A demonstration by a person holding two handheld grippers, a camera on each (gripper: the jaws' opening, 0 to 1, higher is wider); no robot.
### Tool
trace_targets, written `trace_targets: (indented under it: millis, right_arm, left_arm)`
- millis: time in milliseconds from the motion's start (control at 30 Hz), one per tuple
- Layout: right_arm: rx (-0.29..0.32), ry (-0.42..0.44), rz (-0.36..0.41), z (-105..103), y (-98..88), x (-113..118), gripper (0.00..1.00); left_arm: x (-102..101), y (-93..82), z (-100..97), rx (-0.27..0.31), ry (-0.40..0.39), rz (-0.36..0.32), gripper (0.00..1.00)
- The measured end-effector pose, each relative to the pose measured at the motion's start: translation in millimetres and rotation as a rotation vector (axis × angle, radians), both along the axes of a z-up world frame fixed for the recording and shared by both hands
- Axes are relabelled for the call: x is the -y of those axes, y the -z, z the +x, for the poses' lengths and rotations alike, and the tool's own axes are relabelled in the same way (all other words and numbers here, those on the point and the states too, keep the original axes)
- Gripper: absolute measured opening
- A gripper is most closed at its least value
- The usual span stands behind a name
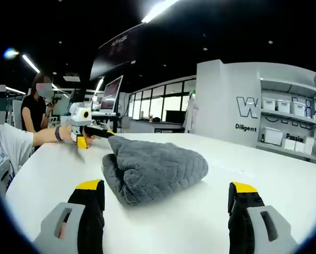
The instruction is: Open the folded towel by lifting each exposed corner and separating the folded layers until the towel lies flat within the target outline without major curled edges
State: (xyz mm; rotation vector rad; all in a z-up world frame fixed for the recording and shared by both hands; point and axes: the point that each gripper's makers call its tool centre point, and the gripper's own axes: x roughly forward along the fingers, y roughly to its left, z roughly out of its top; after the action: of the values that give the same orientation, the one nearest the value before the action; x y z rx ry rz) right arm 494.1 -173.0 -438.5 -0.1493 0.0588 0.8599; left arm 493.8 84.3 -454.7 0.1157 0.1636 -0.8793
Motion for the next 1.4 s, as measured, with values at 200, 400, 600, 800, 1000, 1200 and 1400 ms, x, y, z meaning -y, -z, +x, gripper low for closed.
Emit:
trace_targets:
  millis: [200, 400, 600, 800, 1000, 1200, 1400]
  right_arm:
    - [-0.001, 0.01, -0.002, 0, 0.9, 1, 0.99]
    - [-0.005, 0.012, -0.008, 3, 1.8, 2, 0.99]
    - [-0.004, 0.012, -0.01, 4, 1.0, 2, 0.99]
    - [-0.003, 0.015, -0.014, 4, 0.8, 3, 0.99]
    - [-0.002, 0.006, -0.032, 1, 2.5, -2, 0.99]
    - [0.011, -0.001, -0.031, -1, -2.0, -6, 0.99]
    - [0.013, -0.006, -0.053, -2, 0.1, -13, 0.99]
  left_arm:
    - [2, -0.1, -1.6, -0.002, 0.006, 0.003, 0.93]
    - [4, -2.8, -4.1, 0.001, 0.015, -0.005, 0.93]
    - [4, -3.7, -4.9, -0.001, 0.017, -0.009, 0.93]
    - [4, -2.4, -5.3, 0.005, 0.018, 0.006, 0.93]
    - [2, -2.6, -3.8, 0.012, 0.01, 0.015, 0.93]
    - [2, -0.4, -3.5, 0.013, 0.009, 0.027, 0.93]
    - [4, -2.9, -5.7, 0.026, 0.015, 0.036, 0.93]
